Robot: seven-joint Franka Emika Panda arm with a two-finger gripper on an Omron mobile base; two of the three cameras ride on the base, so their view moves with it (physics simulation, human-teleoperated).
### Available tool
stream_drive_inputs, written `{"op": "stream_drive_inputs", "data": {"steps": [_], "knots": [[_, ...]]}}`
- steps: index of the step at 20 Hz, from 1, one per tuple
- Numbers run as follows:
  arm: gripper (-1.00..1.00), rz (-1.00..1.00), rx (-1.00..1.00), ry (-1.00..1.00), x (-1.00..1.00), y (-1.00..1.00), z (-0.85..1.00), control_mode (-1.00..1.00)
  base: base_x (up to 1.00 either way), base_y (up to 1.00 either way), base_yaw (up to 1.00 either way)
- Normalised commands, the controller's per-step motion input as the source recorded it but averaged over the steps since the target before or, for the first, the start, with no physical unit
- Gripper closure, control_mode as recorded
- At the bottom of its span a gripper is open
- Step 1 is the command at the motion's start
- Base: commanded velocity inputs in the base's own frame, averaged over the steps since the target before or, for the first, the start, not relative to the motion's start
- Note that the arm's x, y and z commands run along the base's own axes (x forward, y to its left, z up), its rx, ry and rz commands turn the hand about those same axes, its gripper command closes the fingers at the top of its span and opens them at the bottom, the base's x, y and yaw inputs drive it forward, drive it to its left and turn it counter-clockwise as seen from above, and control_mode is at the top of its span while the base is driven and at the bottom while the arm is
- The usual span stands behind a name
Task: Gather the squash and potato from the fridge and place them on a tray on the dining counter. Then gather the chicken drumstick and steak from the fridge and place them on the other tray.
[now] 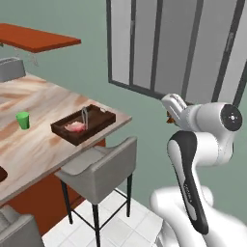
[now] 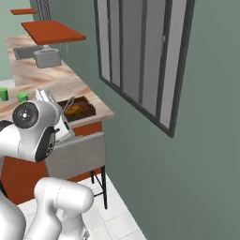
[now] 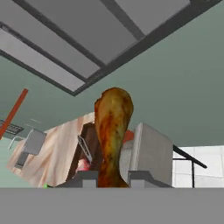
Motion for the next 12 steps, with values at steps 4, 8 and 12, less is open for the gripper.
{"op": "stream_drive_inputs", "data": {"steps": [4, 8, 12], "knots": [[1.00, 0.00, 0.00, 0.00, 0.00, 0.00, 0.00, 1.00, 0.53, -0.09, 0.36], [1.00, 0.00, 0.00, 0.00, 0.00, 0.00, 0.00, 1.00, 0.48, -0.04, 0.35], [1.00, 0.00, 0.00, 0.00, 0.00, 0.00, 0.00, 1.00, 0.41, -0.06, 0.34]]}}
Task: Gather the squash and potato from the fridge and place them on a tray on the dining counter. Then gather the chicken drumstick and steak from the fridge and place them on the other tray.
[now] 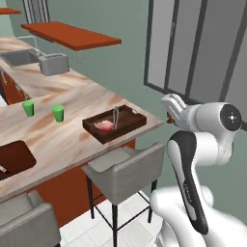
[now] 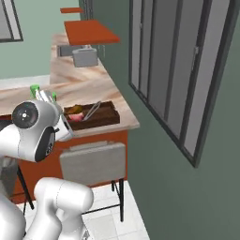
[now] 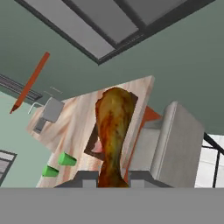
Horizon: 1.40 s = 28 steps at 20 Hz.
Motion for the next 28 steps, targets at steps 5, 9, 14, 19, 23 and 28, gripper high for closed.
{"op": "stream_drive_inputs", "data": {"steps": [5, 9, 14, 19, 23, 28], "knots": [[1.00, 0.00, 0.00, 0.00, 0.00, 0.00, 0.00, 1.00, 0.37, -0.04, 0.32], [1.00, 0.00, 0.00, 0.00, 0.00, 0.00, 0.00, 1.00, 0.41, -0.07, 0.31], [1.00, 0.00, 0.00, 0.00, 0.00, 0.00, 0.00, 1.00, 0.38, -0.10, 0.31], [1.00, 0.00, 0.00, 0.00, 0.00, 0.00, 0.00, 1.00, 0.33, -0.14, 0.31], [1.00, 0.00, 0.00, 0.00, 0.00, 0.00, 0.00, 1.00, 0.30, -0.17, 0.31], [1.00, 0.00, 0.00, 0.00, 0.00, 0.00, 0.00, 1.00, 0.26, -0.18, 0.30]]}}
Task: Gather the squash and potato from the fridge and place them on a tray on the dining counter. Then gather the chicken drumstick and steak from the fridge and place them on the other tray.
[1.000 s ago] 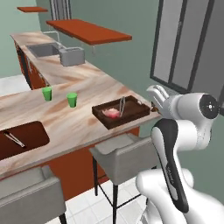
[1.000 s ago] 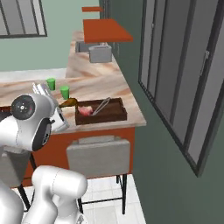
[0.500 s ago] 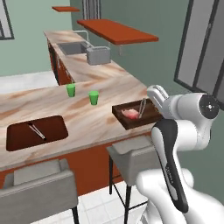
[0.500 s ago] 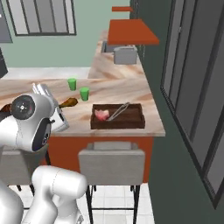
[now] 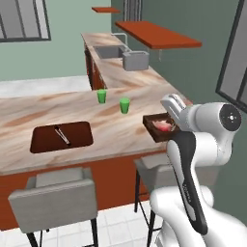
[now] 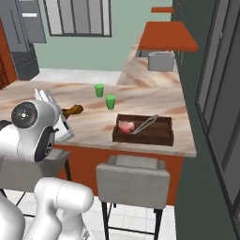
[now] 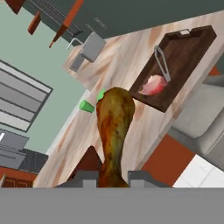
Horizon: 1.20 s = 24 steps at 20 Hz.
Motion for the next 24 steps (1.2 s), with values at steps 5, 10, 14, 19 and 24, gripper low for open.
{"op": "stream_drive_inputs", "data": {"steps": [5, 10, 14, 19, 24], "knots": [[1.00, 0.00, 0.00, 0.00, 0.00, 0.00, 0.00, 1.00, 0.30, -0.18, 0.28], [1.00, 0.00, 0.00, 0.00, 0.00, 0.00, 0.00, 1.00, 0.29, -0.25, 0.27], [1.00, 0.00, 0.00, 0.00, 0.00, 0.00, 0.00, 1.00, 0.32, -0.21, 0.27], [1.00, 0.00, 0.00, 0.00, 0.00, 0.00, 0.00, 1.00, 0.23, -0.27, 0.27], [1.00, 0.00, 0.00, 0.00, 0.00, 0.00, 0.00, 1.00, 0.02, -0.22, 0.17]]}}
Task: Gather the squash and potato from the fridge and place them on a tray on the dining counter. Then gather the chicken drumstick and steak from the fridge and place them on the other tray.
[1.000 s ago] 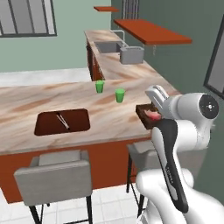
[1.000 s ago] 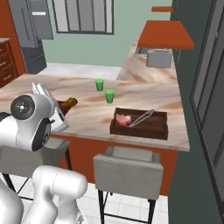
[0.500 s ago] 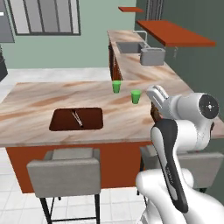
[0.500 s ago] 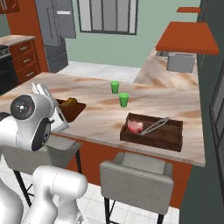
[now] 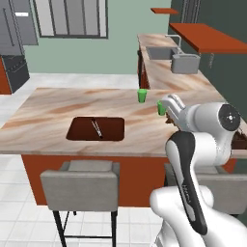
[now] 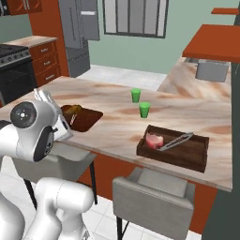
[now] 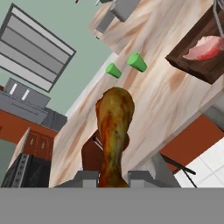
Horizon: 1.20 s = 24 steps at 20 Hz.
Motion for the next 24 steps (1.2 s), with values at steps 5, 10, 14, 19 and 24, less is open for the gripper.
{"op": "stream_drive_inputs", "data": {"steps": [5, 10, 14, 19, 24], "knots": [[1.00, 0.06, 0.00, 0.02, 0.00, -0.61, -0.13, -1.00, 0.00, 0.00, 0.00], [1.00, -0.01, -0.03, 0.23, 0.03, -0.81, -0.26, -1.00, 0.00, 0.00, 0.00], [1.00, -0.09, -0.12, 0.47, 0.13, -0.92, -0.31, -1.00, 0.00, 0.00, 0.00], [1.00, -0.08, -0.01, 0.19, 0.13, -1.00, -0.38, -1.00, 0.00, 0.00, 0.00], [1.00, -0.06, 0.00, 0.08, 0.36, -0.96, -0.44, -1.00, 0.00, 0.00, 0.00]]}}
